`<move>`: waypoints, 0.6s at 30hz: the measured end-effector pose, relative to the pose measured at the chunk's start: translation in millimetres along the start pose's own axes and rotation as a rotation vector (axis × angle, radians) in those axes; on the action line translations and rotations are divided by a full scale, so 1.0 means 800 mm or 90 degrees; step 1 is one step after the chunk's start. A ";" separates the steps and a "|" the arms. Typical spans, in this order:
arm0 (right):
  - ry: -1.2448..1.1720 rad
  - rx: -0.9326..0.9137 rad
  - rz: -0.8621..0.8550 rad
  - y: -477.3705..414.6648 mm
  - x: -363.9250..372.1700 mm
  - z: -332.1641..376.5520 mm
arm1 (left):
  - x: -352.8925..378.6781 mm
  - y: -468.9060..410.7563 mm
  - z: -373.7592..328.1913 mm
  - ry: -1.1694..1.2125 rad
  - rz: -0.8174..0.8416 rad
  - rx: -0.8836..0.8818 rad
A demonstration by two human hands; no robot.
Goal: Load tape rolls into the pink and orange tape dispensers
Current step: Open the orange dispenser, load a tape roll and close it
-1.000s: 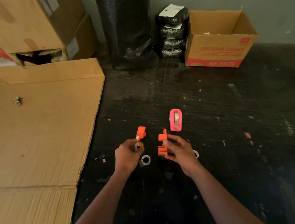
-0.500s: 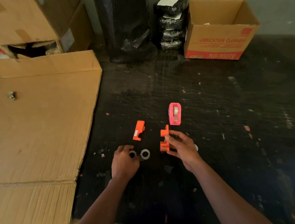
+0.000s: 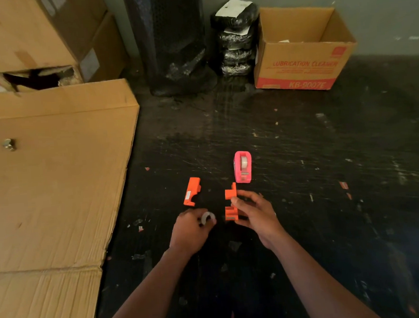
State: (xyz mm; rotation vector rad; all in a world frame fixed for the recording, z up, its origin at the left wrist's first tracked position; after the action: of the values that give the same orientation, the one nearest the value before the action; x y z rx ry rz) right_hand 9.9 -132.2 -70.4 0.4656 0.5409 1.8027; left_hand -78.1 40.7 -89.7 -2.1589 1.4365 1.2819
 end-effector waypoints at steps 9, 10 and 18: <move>-0.017 -0.023 0.009 0.004 0.000 0.017 | -0.030 -0.008 -0.024 0.507 0.080 -0.211; -0.018 -0.028 0.011 0.005 0.000 0.019 | -0.032 -0.009 -0.027 0.518 0.079 -0.213; -0.025 -0.065 0.025 0.012 0.000 0.040 | -0.046 -0.017 -0.043 0.570 0.091 -0.224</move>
State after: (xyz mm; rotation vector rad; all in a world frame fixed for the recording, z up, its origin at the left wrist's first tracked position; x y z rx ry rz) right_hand 20.3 -130.4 -38.9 0.4425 0.4125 1.8454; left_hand -53.6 48.8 -44.7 -3.1508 1.7643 0.6132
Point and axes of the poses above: each hand's wrist, its own y-axis away from the middle knuckle, its own x-axis out of the palm, z = x × y, the point moved 7 cm from there along -y, towards the middle knuckle, and after that the axes turned 6 degrees about -z, right-handed, at the moved point
